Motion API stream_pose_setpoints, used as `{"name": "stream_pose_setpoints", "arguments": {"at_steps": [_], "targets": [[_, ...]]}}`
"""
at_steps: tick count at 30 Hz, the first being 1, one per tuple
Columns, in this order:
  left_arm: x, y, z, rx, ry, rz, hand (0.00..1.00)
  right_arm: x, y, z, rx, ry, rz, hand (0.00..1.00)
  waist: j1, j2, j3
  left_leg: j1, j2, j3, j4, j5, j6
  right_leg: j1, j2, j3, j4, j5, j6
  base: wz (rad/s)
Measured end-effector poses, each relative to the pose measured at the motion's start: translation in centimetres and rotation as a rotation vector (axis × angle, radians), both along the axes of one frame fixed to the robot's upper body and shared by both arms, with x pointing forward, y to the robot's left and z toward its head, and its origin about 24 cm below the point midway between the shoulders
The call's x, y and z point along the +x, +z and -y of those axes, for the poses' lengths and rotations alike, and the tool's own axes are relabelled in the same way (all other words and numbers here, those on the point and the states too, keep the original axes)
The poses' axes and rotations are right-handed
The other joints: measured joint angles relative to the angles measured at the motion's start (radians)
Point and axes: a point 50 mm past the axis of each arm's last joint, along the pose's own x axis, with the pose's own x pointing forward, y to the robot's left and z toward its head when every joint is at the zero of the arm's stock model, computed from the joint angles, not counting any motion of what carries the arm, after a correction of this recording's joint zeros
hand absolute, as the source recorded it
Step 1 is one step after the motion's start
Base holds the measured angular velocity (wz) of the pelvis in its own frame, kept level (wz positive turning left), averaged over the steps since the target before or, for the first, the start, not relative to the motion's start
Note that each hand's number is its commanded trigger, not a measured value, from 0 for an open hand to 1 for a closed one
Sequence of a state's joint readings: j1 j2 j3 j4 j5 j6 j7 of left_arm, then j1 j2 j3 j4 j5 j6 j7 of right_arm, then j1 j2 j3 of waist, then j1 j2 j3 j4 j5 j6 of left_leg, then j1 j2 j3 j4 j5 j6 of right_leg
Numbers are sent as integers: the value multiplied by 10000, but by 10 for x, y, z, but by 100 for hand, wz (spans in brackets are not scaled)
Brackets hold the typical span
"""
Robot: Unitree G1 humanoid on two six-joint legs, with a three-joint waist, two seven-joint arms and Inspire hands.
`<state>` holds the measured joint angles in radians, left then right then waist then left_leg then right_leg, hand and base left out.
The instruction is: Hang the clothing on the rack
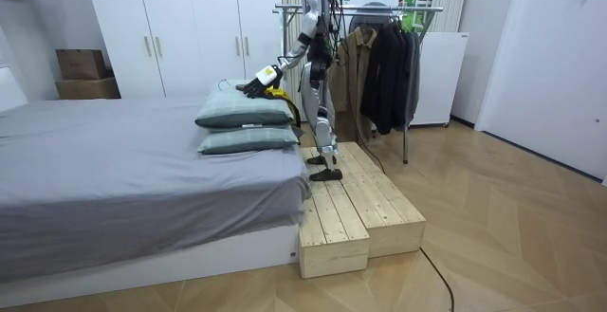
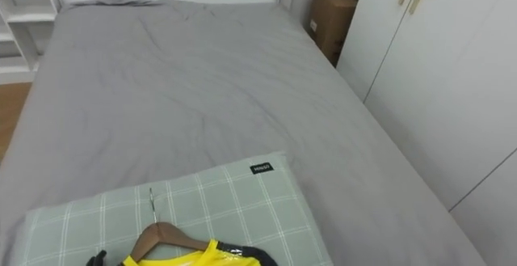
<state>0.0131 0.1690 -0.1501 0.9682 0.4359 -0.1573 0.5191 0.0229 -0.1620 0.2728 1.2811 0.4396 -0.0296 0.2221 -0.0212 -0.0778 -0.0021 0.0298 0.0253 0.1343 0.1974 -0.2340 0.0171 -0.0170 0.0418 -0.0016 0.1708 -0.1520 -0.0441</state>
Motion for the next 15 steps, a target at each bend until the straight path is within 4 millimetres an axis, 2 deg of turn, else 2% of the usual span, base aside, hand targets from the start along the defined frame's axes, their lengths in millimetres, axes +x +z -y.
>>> {"name": "stream_pose_setpoints", "arguments": {"at_steps": [6,15], "targets": [[0,0,-3,-55,247,-4,0,1,0,0,29,26,15,0,3,49,33,-2,1,-4,-25,-1,-1,-7,10,-1,-2,0,0,0],[0,0,-3,-57,276,8,0,0,0,0,28,27,10,0,7,29,19,0,-1,-20,-65,-1,-1,-23,15,0,-2,1,-1,0]]}}
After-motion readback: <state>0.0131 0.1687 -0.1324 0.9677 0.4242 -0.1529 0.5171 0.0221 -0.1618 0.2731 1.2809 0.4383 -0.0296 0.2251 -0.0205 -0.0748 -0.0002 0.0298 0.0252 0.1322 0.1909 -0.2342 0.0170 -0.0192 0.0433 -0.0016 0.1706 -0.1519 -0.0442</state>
